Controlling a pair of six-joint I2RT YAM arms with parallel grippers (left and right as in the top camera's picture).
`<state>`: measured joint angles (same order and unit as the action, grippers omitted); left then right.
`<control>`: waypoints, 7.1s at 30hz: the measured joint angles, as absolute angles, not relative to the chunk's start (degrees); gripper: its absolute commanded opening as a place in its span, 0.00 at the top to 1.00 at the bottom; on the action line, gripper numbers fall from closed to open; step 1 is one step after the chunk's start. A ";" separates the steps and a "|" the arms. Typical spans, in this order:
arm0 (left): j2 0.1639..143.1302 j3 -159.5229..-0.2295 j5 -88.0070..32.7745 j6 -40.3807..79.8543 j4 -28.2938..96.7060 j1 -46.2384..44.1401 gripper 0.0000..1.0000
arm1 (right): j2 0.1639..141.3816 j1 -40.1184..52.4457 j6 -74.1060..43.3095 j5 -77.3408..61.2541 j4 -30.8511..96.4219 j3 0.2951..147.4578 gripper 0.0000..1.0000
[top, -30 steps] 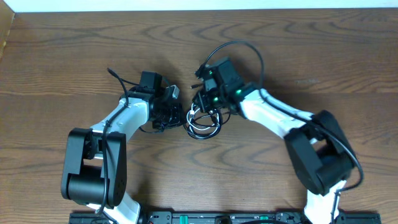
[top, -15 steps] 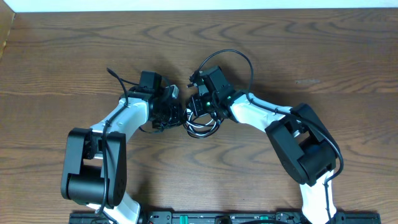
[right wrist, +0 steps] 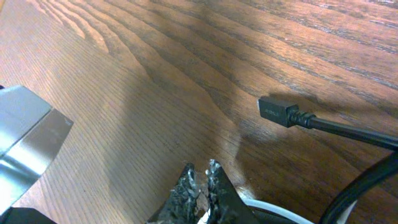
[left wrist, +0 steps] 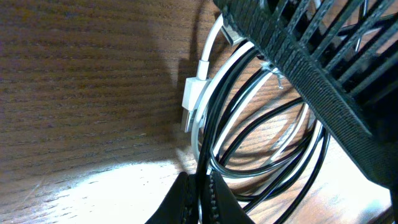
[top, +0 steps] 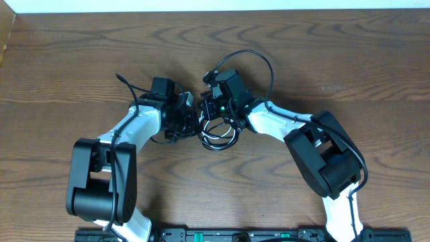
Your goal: Untangle cables
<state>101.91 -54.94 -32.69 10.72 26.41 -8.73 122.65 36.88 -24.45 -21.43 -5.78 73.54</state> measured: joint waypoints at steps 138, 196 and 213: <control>92.71 -54.81 -11.64 12.36 22.04 -4.49 0.70 | 108.86 38.33 -11.11 -20.99 13.85 73.41 0.82; 94.52 -54.78 -15.18 18.09 22.57 2.52 0.47 | 119.24 35.38 -11.38 -42.65 7.40 76.60 0.52; 98.50 -54.78 -19.66 13.47 18.98 -1.30 0.43 | 116.62 30.96 -13.54 -16.43 19.16 78.24 0.43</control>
